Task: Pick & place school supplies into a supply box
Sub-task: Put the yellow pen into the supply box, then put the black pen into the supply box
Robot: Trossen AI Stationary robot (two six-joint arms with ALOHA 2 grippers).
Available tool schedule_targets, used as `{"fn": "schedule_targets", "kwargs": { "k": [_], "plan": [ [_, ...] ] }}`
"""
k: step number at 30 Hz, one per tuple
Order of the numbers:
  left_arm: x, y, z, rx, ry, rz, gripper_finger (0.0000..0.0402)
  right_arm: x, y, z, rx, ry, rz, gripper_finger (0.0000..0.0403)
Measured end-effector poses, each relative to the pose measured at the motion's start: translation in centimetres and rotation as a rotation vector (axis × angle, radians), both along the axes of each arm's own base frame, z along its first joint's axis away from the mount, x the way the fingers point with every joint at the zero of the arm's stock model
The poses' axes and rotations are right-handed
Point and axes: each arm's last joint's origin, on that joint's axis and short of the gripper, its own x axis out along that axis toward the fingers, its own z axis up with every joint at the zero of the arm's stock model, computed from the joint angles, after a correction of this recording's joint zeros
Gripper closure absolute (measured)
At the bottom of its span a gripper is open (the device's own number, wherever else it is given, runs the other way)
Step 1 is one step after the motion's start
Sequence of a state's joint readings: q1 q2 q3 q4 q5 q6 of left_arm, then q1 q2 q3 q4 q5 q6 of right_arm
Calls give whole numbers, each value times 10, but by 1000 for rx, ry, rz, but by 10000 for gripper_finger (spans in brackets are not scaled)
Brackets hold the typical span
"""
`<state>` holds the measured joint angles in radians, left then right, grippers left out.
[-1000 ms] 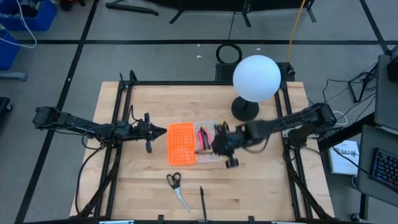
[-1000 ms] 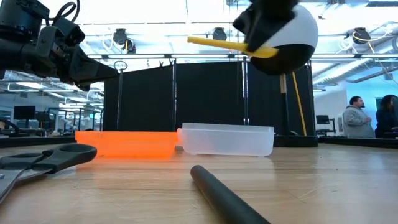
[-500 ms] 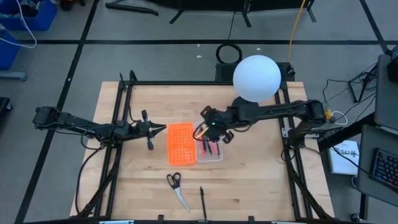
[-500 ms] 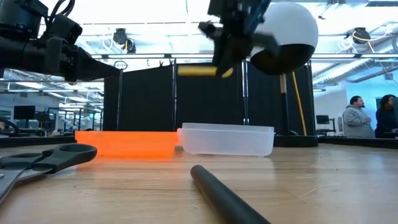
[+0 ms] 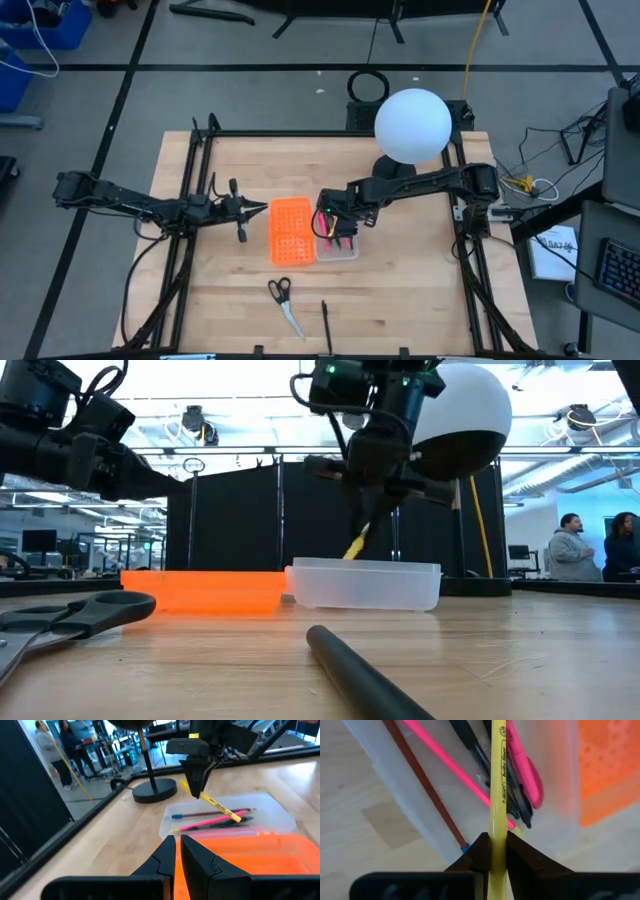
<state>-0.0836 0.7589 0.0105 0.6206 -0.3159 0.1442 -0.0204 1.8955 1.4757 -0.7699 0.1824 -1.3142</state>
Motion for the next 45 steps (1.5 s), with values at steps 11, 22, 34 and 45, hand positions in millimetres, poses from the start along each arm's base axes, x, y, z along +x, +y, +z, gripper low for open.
{"fn": "schedule_targets", "kwargs": {
  "k": [11, 22, 34, 45],
  "plan": [
    [-1, 0, -4, -94, 19, 15, 364, 15, 0, -33, 58, 32, 89, 371],
    [-1, 0, -5, -212, -1, 26, 364, 14, -11, -27, 77, -11, -33, 270],
    [-1, 0, -7, -316, -1, 42, 364, -1, -7, 36, 376, -250, -399, 275],
    [0, 0, 3, -255, -92, 34, 364, -58, 41, 36, 890, -473, -317, 395]
  ]
}}
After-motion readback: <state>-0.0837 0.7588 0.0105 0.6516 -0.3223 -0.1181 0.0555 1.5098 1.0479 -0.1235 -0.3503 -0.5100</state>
